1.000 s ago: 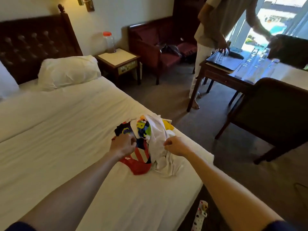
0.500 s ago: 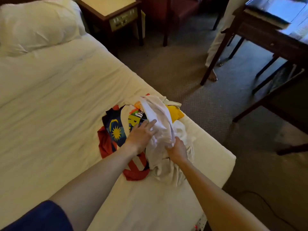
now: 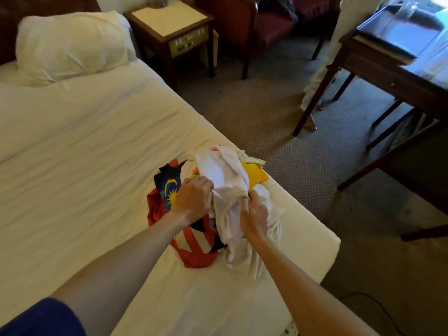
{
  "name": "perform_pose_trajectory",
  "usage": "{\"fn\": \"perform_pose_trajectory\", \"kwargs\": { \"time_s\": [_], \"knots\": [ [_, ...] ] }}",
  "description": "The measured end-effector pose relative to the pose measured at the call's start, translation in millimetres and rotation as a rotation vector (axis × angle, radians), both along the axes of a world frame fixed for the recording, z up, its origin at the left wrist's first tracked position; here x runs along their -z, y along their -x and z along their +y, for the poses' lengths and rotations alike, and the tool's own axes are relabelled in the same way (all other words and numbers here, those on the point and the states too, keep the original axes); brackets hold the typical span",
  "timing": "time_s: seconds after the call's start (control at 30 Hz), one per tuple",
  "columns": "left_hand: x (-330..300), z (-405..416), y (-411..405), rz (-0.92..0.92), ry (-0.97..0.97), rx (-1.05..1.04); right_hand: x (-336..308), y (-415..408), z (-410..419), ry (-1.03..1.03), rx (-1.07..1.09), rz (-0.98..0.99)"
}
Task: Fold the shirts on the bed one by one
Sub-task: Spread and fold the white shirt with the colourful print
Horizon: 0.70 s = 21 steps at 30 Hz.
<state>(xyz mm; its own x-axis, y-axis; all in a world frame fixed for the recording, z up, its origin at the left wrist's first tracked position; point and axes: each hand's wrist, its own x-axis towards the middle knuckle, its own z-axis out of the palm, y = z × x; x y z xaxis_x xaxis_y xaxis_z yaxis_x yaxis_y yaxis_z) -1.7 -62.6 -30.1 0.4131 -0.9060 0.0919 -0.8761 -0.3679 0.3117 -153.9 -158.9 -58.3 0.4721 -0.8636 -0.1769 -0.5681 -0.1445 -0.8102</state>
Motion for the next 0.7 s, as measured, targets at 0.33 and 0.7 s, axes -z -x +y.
{"fn": "perform_pose_trajectory", "kwargs": {
  "time_s": [0.33,0.7],
  "knots": [
    [-213.6,148.1,-8.2,0.186,0.278,-0.181,-247.1,-76.0,78.2,0.124,-0.545,-0.367],
    [-460.7,377.8,2.4,-0.020,0.726,-0.371,-526.0,-101.7,293.4,0.387,-0.911,-0.609]
  ]
}}
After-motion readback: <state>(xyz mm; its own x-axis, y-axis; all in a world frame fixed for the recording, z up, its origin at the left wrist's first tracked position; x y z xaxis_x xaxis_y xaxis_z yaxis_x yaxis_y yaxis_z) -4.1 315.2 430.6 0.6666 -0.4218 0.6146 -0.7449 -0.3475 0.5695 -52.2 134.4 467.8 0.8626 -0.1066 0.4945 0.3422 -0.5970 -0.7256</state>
